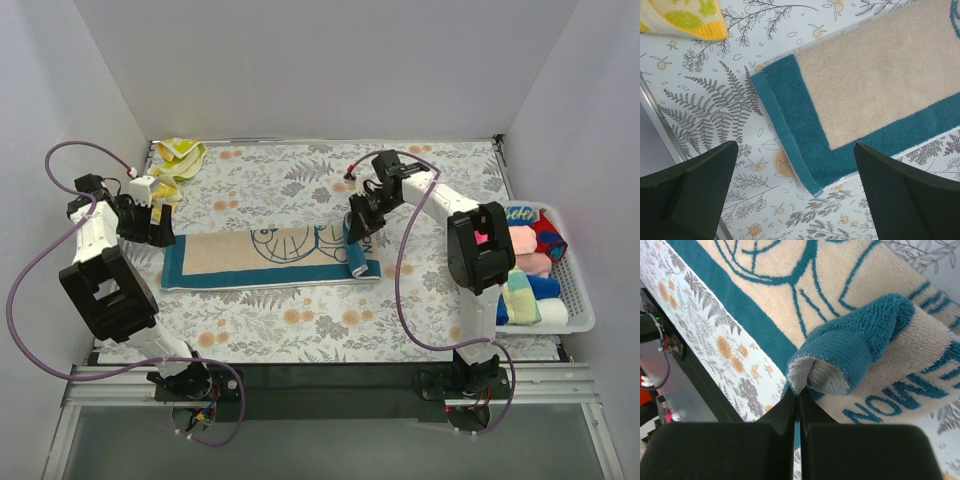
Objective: Roll the towels
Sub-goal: Fold the towel
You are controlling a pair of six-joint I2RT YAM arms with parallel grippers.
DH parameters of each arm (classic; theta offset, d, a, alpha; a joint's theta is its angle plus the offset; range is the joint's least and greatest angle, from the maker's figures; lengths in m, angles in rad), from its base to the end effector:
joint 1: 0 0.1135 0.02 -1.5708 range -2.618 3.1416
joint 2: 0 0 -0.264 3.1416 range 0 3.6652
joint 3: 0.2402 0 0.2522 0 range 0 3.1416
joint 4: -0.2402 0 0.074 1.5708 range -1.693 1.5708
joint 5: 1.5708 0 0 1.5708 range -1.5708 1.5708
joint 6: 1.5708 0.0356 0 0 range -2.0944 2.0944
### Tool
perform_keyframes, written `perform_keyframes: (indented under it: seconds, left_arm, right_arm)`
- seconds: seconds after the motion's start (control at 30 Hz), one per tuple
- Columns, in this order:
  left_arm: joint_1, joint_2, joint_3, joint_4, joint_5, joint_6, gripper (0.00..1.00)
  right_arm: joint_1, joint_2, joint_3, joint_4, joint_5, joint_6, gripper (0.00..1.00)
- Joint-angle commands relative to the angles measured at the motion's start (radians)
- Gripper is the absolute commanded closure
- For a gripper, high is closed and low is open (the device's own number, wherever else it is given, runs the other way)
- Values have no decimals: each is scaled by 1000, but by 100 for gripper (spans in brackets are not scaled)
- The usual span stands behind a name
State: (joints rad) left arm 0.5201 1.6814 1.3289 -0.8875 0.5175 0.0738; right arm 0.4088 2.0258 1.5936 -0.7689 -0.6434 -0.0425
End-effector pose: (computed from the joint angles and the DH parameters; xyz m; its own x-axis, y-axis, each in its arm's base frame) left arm 0.2984 0.1506 0.2484 -0.8401 -0.4072 -0.3584 -0.2311 0.8664 -0.4427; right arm 0.3775 0.1868 0.2070 -0.8329 -0.3978 -0.3848 -0.5528 0.6316 0.5435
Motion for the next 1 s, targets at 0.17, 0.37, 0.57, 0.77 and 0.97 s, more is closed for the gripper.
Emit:
perform_keyframes:
  seconds: [0.17, 0.37, 0.57, 0.77, 0.97]
  left_arm:
    - [0, -78, 9, -24, 4, 14, 2]
    - [0, -86, 3, -25, -10, 17, 2]
    - [0, -83, 1, -31, -17, 20, 2]
    - [-2, -81, -5, -33, -20, 23, 2]
    - [-2, -80, -10, -33, -28, 30, 2]
  right_arm:
    - [91, 91, 127, 89, -73, 127, 99]
    - [128, 148, 178, 95, -67, 153, 99]
    - [150, 178, 200, 106, -64, 173, 99]
    - [153, 200, 216, 109, -64, 176, 99]
    - [165, 206, 213, 114, -81, 182, 99]
